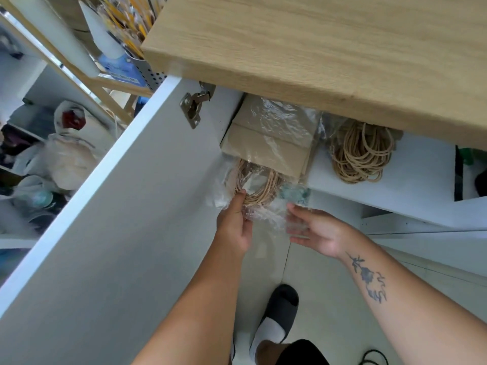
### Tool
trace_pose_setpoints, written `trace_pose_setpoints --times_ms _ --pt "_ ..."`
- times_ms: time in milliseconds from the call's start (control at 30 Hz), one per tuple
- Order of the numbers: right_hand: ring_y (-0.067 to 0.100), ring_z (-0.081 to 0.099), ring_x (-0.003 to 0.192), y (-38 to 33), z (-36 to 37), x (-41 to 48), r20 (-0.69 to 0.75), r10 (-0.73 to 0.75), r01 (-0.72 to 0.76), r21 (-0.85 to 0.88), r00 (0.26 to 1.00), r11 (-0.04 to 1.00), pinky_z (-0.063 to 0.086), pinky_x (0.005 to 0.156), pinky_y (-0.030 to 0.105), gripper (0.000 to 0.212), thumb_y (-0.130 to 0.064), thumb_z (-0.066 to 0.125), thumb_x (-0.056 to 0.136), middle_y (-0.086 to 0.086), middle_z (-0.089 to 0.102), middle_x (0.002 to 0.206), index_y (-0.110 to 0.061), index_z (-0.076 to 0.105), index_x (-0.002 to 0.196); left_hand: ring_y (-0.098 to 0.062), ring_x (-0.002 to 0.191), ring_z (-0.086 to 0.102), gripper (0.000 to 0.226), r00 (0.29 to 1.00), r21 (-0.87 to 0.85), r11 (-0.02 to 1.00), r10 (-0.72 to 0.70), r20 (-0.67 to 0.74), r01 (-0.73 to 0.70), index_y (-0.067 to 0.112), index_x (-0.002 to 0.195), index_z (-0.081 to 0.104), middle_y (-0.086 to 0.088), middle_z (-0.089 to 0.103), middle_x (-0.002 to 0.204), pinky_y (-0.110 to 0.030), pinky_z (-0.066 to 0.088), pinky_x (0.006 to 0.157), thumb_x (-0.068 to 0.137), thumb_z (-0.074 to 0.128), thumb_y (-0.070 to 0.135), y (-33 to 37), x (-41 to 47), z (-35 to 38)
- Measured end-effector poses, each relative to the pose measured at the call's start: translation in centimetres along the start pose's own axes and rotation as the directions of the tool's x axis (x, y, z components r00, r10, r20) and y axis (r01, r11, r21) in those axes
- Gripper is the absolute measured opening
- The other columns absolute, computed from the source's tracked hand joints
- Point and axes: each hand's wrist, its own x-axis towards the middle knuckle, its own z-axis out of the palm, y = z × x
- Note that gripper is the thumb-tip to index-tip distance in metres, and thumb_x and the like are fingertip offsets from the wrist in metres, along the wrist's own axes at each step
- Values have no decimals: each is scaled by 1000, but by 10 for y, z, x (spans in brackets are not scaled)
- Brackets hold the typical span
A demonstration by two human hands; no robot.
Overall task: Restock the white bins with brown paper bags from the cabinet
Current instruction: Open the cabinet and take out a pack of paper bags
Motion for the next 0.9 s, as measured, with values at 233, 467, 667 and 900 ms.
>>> trace_pose_setpoints --times_ms 233,467,667,900 --pt "22 53 94 -40 -14 8 -89 -107 115 94 990 989 47 83 35 82 -70 72 63 7 56 118 -17 58 123 -19 81 68 19 997 27 1000 17 -80 -15 6 99 71 -11 74 96 -32 54 81 85 76 18 3 -8 -5" --pt "20 57 76 -70 -7 23 -175 -168 197 167 970 966 48 67 32 45 -53 68 83 6 62 92 -18 64 110 -13 69 59 24 988 92 996 15 -153 -1 7 107 66 -4 64 82 -27 52 70 90 71 22 -2 -16 4" --pt "27 65 102 -74 -9 28 -210 -151 187 162 966 969 53 91 44 47 -51 70 82 9 69 111 -17 63 113 -16 66 61 13 983 77 997 0 -186 15 1 105 66 -11 67 86 -24 53 67 93 63 3 -20 -28 -7" --pt "23 66 86 -61 -7 28 -178 -131 167 202 975 965 57 76 36 38 -46 68 86 8 69 100 -15 65 107 -16 72 64 14 991 -7 1000 -19 -131 18 3 104 70 -14 70 97 -21 55 57 93 62 0 -26 -44 -49"
